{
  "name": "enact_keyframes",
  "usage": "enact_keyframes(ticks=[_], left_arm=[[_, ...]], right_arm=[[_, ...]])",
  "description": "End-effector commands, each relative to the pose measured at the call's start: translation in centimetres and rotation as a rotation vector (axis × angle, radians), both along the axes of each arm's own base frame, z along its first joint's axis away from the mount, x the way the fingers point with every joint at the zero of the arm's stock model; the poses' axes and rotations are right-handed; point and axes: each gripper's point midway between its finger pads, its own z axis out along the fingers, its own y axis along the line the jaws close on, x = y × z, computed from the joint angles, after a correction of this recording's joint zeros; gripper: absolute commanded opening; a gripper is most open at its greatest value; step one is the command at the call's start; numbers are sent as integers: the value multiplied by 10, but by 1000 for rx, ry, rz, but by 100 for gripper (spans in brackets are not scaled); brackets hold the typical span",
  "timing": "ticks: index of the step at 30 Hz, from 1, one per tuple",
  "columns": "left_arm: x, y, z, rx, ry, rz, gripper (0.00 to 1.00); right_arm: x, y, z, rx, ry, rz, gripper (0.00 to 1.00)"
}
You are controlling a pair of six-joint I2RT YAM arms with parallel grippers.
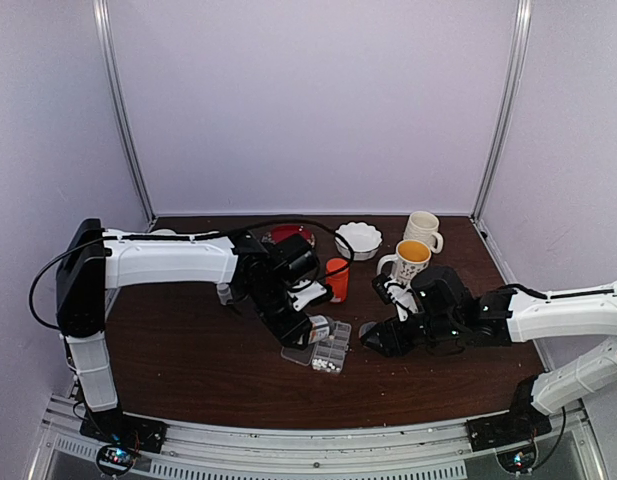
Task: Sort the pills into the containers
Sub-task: Pour the pill into the compartment of the pill container.
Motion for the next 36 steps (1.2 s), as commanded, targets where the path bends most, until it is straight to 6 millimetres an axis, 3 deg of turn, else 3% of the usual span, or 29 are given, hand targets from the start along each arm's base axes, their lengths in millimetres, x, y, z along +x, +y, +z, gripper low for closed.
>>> enact_keyframes(ticks=[1,10,14,17,27,30,33,36], left_arm=[[1,-16,20,-89,-21,-11,2],[-2,-23,-2,-65,24,-27,1],[0,-30,20,-97,-19,-36,2],[0,-28,2,-71,-6,-37,2],[-3,-27,11,-35,-10,-43,1],[-3,-28,2,-44,-3,-40,2],[-2,-29,11,-26,-7,-45,1],[-2,-29,-6,-46,-9,-43,3]], right_arm=[[2,0,8,21,-21,-15,0],[2,-3,8,16,-25,-21,0],[3,-5,11,11,-35,-28,0],[4,-7,12,11,-44,-36,0],[2,-10,10,7,-42,-39,0],[4,-10,9,5,-47,-42,0],[3,-9,9,3,-41,-39,0],[3,-9,8,9,-44,-41,0]])
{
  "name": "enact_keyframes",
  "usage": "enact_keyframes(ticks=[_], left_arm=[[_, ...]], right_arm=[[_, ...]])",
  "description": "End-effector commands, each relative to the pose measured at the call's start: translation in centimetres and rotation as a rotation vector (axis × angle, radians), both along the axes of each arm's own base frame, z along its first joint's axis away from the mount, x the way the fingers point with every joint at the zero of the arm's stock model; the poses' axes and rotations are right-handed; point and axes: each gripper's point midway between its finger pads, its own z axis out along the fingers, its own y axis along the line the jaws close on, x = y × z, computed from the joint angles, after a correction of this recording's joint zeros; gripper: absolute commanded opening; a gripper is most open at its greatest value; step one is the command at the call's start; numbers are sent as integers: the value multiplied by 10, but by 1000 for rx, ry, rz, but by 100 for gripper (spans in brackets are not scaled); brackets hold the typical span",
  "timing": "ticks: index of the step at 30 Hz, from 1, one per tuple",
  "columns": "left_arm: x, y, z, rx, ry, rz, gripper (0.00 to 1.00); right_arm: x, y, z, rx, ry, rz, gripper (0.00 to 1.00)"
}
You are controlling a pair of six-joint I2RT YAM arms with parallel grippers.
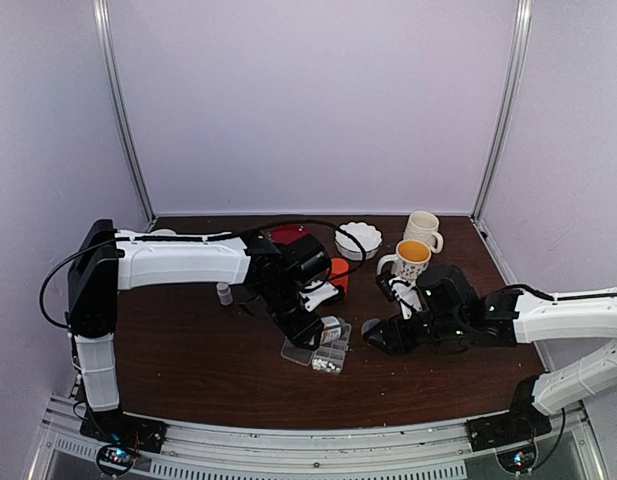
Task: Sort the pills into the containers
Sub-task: Pour the pill into the compartment of the pill container.
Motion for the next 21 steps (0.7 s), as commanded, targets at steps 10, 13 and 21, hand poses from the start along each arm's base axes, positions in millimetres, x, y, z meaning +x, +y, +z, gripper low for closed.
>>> enact_keyframes(ticks=[10,13,21], left_arm=[[0,-7,13,21,-28,-18,0],[6,-6,14,-27,-71,-5,3],[3,-4,4,19,-16,-9,0]], right_arm=[[2,-2,-1,-7,-4,-16,0],[2,-4,-1,-2,-10,-22,0],[1,-3,-2,-6,-3,-19,0]])
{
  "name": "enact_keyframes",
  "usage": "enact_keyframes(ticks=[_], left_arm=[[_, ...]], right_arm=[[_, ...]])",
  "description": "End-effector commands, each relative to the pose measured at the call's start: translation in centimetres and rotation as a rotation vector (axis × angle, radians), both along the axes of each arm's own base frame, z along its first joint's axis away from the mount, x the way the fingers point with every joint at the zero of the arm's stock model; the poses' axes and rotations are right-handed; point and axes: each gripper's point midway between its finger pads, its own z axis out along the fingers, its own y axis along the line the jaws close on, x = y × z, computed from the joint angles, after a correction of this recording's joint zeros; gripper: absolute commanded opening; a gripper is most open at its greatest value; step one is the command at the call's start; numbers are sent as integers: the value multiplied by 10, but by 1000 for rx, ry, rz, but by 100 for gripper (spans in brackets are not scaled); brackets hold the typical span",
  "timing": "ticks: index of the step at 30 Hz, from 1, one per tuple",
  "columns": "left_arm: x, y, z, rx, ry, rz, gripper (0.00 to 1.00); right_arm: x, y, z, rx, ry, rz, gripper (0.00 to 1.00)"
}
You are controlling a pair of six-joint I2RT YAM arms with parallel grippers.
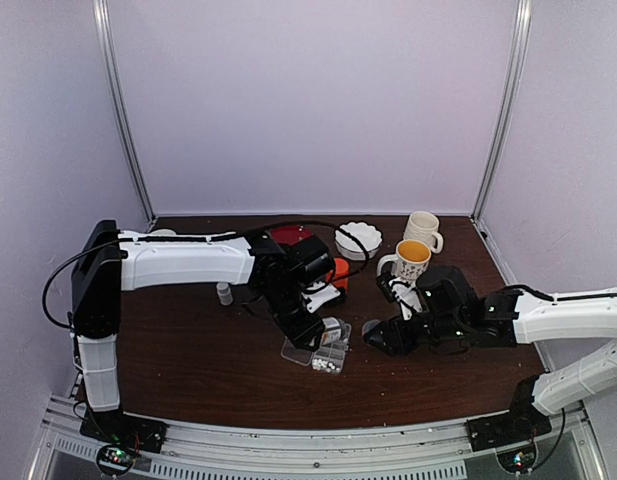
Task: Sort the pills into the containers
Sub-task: Pour the pill into the compartment of the pill container.
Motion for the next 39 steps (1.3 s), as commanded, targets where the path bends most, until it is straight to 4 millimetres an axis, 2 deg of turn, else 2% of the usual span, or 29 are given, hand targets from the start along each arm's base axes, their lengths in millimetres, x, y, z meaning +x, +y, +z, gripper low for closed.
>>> enact_keyframes(ticks=[1,3,5,7,9,11,15,19,23,27,30,33,34,37,39], left_arm=[[4,-3,11,-14,-11,-4,0],[10,-5,11,-55,-54,8,2],[6,-1,0,-42,0,8,1],[5,-1,5,-5,8,0,0],[9,-5,7,-49,-29,9,1],[4,-3,-5,-57,6,12,0],[5,-4,10,-55,-28,15,0],[2,-1,-3,-9,13,9,0],[1,-5,1,-60,-9,16,0],[5,-3,8,-40,-24,18,0],[-1,1,-7,-2,16,12,0],[1,-5,10,-13,-17,6,0],[1,-6,10,-31,-28,12,0],[1,-7,-7,-28,2,11,0],[-1,-3,-2,16,5,-1,0]], right_arm=[[1,-3,-1,-7,-4,-17,0],[2,-3,0,-6,-8,-17,0],[3,-3,0,-7,-15,-21,0],[3,-3,1,-11,-13,-19,0],[3,-2,1,-7,-12,-17,0],[3,-2,0,-5,-11,-19,0],[2,-2,0,5,-5,-21,0],[1,-3,-1,-1,-2,-20,0],[1,-4,-1,2,-5,-23,0],[1,-3,-3,1,2,-22,0],[1,-2,-3,2,1,-20,0],[1,-3,-4,-1,4,-19,0],[0,-3,-3,4,1,-20,0],[1,-3,-3,3,1,-22,0],[0,-3,-3,-2,3,-21,0]])
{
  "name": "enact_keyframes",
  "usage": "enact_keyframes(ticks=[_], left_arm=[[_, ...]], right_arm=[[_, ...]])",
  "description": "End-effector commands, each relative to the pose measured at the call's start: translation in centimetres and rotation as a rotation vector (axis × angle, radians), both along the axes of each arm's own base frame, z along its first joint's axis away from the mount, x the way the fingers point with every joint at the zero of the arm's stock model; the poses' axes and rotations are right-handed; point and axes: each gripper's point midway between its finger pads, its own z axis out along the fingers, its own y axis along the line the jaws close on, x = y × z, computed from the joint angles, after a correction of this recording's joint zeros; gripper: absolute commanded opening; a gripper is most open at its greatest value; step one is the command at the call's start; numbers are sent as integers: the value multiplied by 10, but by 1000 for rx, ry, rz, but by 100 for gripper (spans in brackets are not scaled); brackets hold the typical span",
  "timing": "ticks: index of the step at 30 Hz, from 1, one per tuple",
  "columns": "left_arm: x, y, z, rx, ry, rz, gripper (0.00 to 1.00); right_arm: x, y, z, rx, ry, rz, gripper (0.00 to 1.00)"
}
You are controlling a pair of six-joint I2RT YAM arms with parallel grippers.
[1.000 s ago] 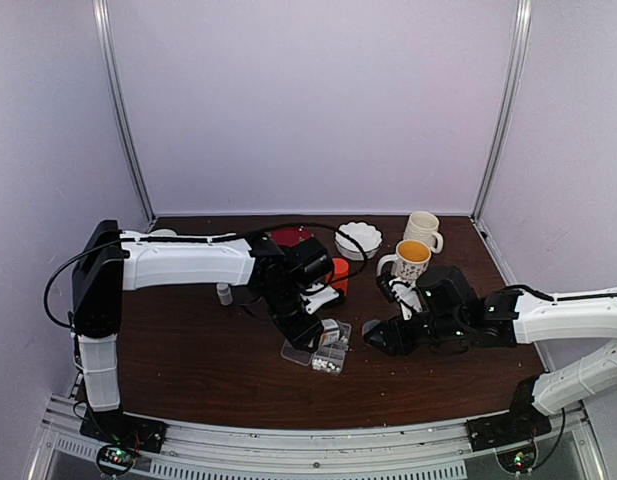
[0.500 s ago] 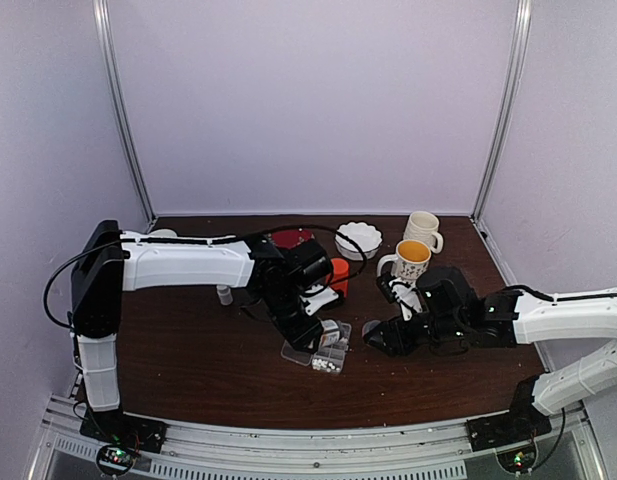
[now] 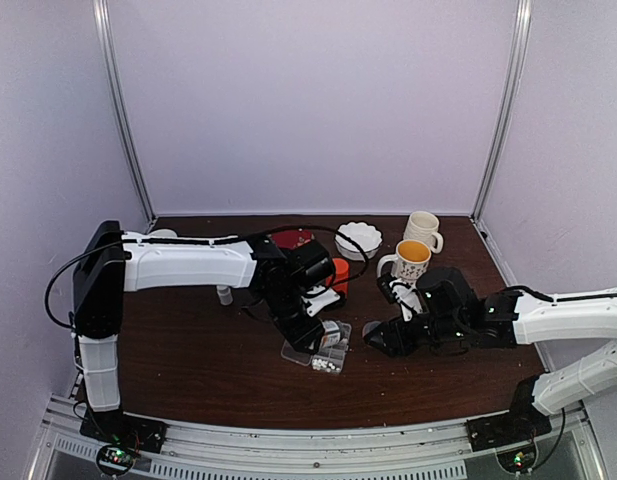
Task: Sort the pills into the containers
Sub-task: Pour the pill into the compartment of the pill container.
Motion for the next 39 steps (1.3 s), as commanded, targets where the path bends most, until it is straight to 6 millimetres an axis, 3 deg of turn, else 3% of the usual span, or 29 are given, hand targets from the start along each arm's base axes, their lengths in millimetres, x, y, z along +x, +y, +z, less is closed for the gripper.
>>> enact_keyframes(ticks=[1,5,8,11,14,18,27,28,30,32,36,39], left_arm=[[2,-5,11,-4,-20,-9,0],[-1,-4,5,-12,5,-3,0],[6,-10,18,-42,-43,-2,0],[1,-7,1,-16,0,-8,0],[3,-5,18,0,-34,-8,0],[-1,-12,10,-58,-12,-2,0],[0,-6,21,-27,-48,5,1],[2,-11,20,-74,-63,13,1],[-3,-4,8,-28,-19,5,1],[3,-7,21,-7,-46,-2,0],[1,-8,10,-39,-35,8,0],[3,-8,15,-64,-59,15,0]], right_arm=[[2,-1,2,4,-11,-14,0],[2,-2,1,3,-12,-16,0],[1,-1,1,9,-11,-15,0],[2,-1,0,3,-9,-13,0],[1,-2,0,2,-9,-13,0],[2,-2,1,3,-14,-17,0],[2,0,1,4,-10,-10,0],[2,-1,1,4,-11,-11,0],[2,0,2,7,-15,-11,0],[2,0,1,1,-10,-10,0],[3,0,2,6,-16,-12,0],[3,0,2,8,-15,-12,0]])
